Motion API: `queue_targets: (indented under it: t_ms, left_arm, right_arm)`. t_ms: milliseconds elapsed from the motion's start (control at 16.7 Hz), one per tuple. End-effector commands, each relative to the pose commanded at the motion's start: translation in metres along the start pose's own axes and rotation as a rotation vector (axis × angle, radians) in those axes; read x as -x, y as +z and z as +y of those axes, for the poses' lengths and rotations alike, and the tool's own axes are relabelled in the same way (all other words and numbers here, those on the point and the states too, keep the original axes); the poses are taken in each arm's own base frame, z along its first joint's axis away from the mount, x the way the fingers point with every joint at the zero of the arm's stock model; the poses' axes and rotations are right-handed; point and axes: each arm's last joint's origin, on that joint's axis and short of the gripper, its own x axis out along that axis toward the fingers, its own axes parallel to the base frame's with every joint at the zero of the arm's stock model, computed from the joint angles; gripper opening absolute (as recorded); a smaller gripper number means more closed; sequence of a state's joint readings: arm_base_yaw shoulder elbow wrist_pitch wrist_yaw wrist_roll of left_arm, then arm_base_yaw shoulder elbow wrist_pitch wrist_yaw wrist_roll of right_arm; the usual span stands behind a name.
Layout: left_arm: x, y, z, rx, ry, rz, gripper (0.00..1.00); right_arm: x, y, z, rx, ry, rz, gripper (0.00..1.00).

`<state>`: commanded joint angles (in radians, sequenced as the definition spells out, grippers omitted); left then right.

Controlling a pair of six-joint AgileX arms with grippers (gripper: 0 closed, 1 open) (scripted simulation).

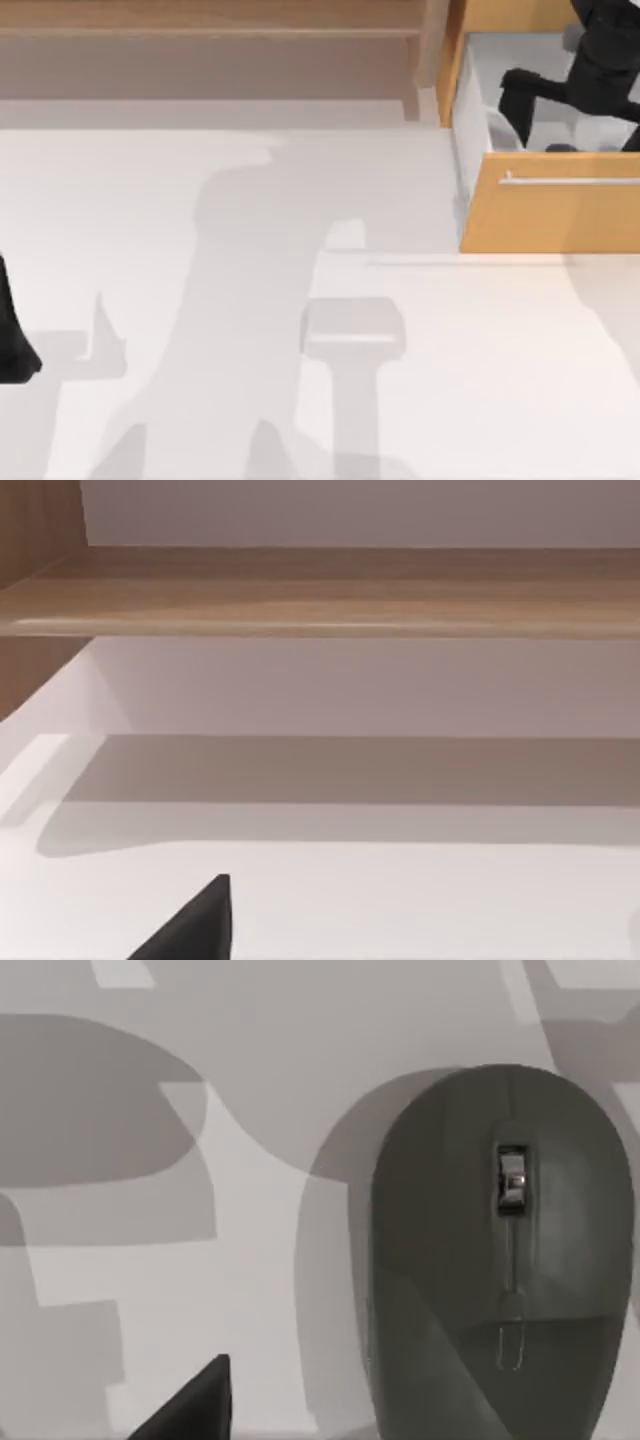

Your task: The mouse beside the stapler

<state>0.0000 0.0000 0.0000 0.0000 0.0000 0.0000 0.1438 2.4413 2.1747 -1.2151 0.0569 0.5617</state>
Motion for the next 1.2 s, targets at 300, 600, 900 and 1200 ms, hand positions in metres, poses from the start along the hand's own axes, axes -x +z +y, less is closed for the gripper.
queue_targets:
  t_ms: [300,600,900,1200]
  left_arm:
    - [0.0,0.0,0.0,0.0,0.0,0.0,1.0]
    - [0.0,0.0,0.0,0.0,0.0,0.0,1.0]
    - [0.0,0.0,0.0,0.0,0.0,0.0,1.0]
    - [0.0,0.0,0.0,0.0,0.0,0.0,1.0]
  right_arm:
    - [-0.002,-0.002,-0.001,0.004,0.0,-0.001,1.0]
    - [-0.008,-0.004,-0.001,0.004,-0.001,0.0,1.0]
    - [-0.021,-0.002,0.002,0.004,0.0,-0.004,1.0]
    - [-0.03,-0.001,0.003,0.005,0.0,0.0,1.0]
